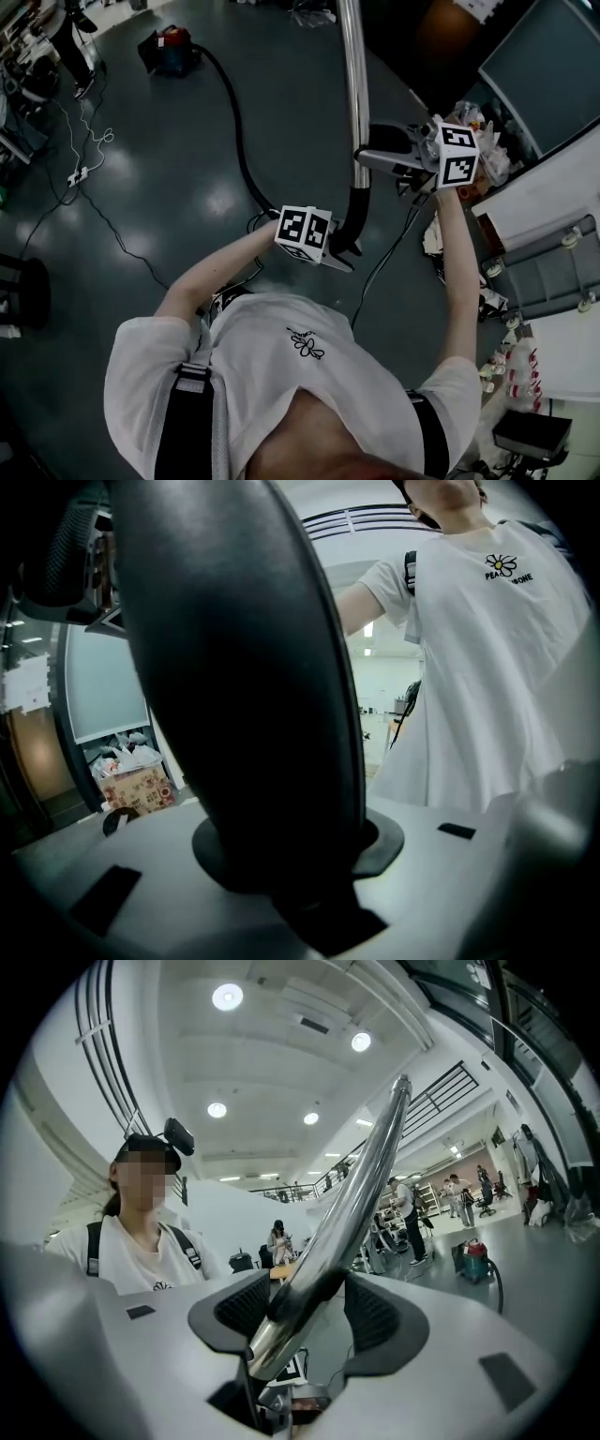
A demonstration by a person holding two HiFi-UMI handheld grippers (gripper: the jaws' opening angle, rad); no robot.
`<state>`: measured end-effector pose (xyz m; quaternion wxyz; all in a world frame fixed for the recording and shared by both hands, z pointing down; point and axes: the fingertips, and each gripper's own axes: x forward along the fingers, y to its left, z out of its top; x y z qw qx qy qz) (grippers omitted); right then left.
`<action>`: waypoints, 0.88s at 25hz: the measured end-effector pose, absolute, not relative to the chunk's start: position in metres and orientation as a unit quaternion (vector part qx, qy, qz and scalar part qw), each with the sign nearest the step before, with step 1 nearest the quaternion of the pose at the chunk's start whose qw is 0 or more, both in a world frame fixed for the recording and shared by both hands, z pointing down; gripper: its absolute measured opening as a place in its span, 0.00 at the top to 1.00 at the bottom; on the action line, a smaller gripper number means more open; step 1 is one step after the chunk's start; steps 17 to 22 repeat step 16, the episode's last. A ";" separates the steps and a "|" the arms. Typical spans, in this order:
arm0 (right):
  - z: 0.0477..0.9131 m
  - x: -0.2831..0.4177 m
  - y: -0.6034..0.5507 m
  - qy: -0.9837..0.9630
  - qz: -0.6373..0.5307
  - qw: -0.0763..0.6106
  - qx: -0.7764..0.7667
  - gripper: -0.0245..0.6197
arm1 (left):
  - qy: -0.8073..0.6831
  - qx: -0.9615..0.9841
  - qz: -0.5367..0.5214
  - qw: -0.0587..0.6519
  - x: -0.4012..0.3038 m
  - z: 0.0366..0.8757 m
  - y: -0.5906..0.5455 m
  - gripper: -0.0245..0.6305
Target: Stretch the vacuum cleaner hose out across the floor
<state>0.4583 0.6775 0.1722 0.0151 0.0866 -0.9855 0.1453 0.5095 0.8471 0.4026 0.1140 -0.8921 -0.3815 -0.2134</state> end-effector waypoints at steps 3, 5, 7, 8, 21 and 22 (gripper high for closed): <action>0.174 0.451 0.681 -0.985 0.142 0.009 0.094 0.60 | -0.387 -0.890 -0.212 0.117 0.501 0.406 0.851 0.78; 0.177 0.443 0.683 -0.985 0.139 0.013 0.097 0.60 | -0.387 -0.890 -0.212 0.119 0.492 0.409 0.852 0.78; 0.179 0.444 0.682 -0.985 0.141 0.020 0.094 0.60 | -0.383 -0.892 -0.211 0.117 0.496 0.410 0.852 0.78; 0.179 0.449 0.682 -0.985 0.143 0.023 0.091 0.60 | -0.382 -0.892 -0.213 0.115 0.502 0.409 0.852 0.78; 0.177 0.457 0.690 -0.986 0.139 0.015 0.089 0.60 | -0.385 -0.889 -0.219 0.116 0.510 0.409 0.858 0.78; 0.177 0.457 0.690 -0.986 0.139 0.015 0.089 0.60 | -0.385 -0.889 -0.219 0.116 0.510 0.409 0.858 0.78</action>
